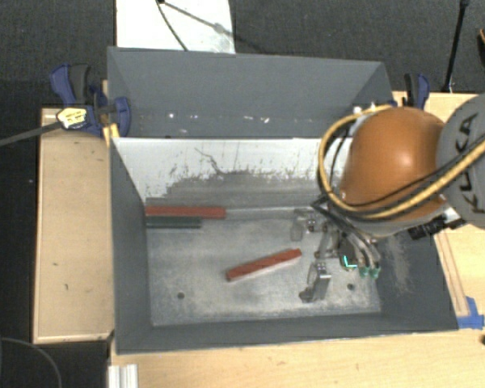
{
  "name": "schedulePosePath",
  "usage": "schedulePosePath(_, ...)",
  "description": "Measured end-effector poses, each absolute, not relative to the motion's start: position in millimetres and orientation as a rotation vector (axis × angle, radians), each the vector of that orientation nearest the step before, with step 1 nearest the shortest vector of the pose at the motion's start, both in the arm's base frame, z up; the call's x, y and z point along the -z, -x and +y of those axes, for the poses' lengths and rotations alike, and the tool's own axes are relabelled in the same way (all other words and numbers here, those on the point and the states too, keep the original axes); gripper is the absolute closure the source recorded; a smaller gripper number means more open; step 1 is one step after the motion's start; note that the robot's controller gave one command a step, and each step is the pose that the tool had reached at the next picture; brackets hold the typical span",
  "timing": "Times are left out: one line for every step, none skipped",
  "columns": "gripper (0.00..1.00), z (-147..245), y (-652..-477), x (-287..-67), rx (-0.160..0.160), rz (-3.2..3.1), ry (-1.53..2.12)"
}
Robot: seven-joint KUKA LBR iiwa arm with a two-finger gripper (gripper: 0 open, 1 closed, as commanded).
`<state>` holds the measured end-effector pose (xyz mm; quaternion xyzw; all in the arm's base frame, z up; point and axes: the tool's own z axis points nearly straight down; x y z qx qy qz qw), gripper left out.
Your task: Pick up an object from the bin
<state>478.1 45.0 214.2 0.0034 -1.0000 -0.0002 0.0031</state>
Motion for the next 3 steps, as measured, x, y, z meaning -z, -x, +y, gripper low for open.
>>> schedulePosePath(0.0,65,-525.4,-66,0.001,-3.126,-0.259)
schedulePosePath(1.0,64,-526.5,-70,0.001,-3.132,-0.253)
schedulePosePath(1.0,58,-567.4,-266,-0.001,-3.122,-0.453)
